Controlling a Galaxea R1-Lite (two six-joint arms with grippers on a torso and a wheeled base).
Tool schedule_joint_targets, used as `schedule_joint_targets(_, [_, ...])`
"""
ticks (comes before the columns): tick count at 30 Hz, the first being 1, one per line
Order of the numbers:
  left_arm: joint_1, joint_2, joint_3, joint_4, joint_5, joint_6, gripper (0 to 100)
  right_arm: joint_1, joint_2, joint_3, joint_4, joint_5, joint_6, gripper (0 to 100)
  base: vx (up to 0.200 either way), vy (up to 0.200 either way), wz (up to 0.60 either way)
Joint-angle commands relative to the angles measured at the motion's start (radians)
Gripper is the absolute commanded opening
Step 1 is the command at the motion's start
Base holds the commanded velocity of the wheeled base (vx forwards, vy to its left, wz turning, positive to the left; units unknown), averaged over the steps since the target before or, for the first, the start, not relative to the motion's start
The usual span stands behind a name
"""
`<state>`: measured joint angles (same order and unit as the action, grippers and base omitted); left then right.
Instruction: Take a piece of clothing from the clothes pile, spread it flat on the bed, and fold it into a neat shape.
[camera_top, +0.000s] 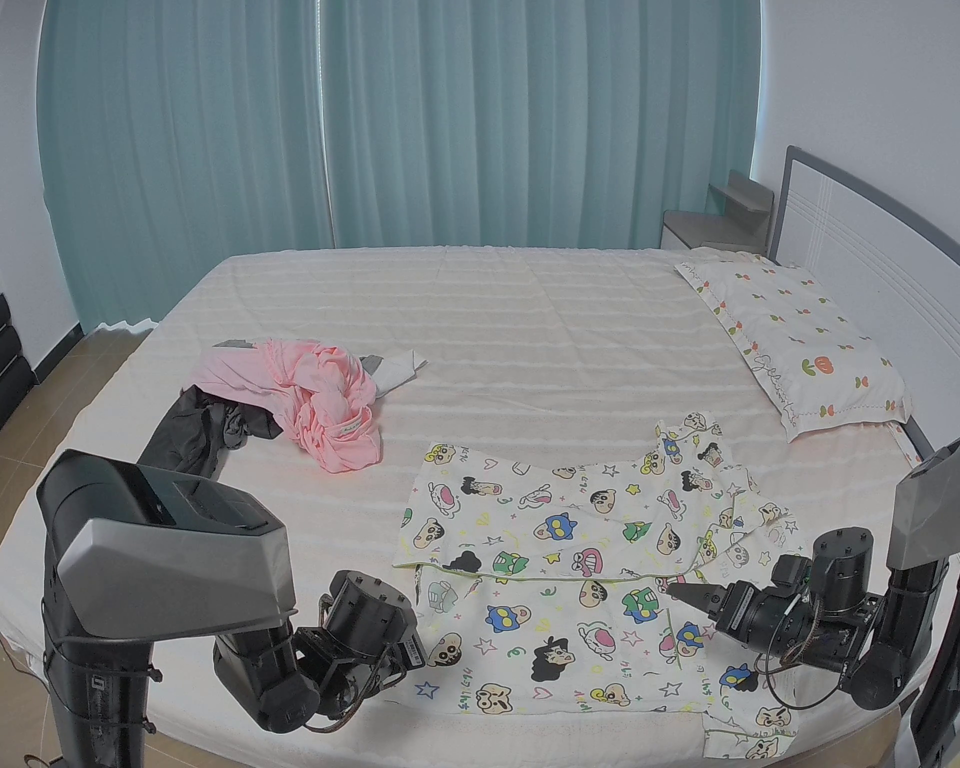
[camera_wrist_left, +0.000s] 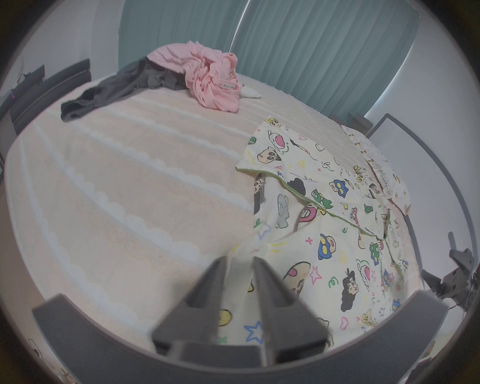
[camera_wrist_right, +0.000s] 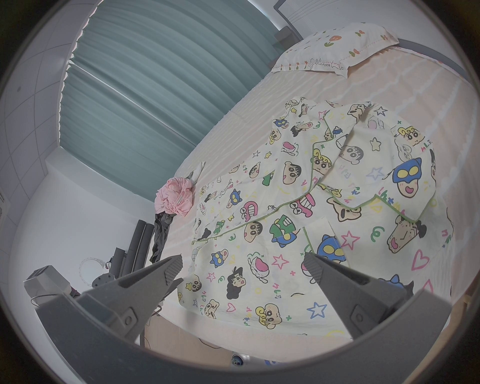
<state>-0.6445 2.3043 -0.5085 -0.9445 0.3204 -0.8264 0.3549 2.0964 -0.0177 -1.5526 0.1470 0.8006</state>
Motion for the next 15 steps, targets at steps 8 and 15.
schedule_joint_targets(8, [-0.095,-0.054,0.042,-0.022,0.068,0.033,0,0.001,-0.004,0.018,-0.018,0.0,0.0,100,0.0,0.0,0.0])
schedule_joint_targets(15, [-0.178,-0.029,0.07,-0.208,0.034,0.112,0,0.001,-0.004,0.018,-0.018,0.0,0.0,100,0.0,0.0,0.0])
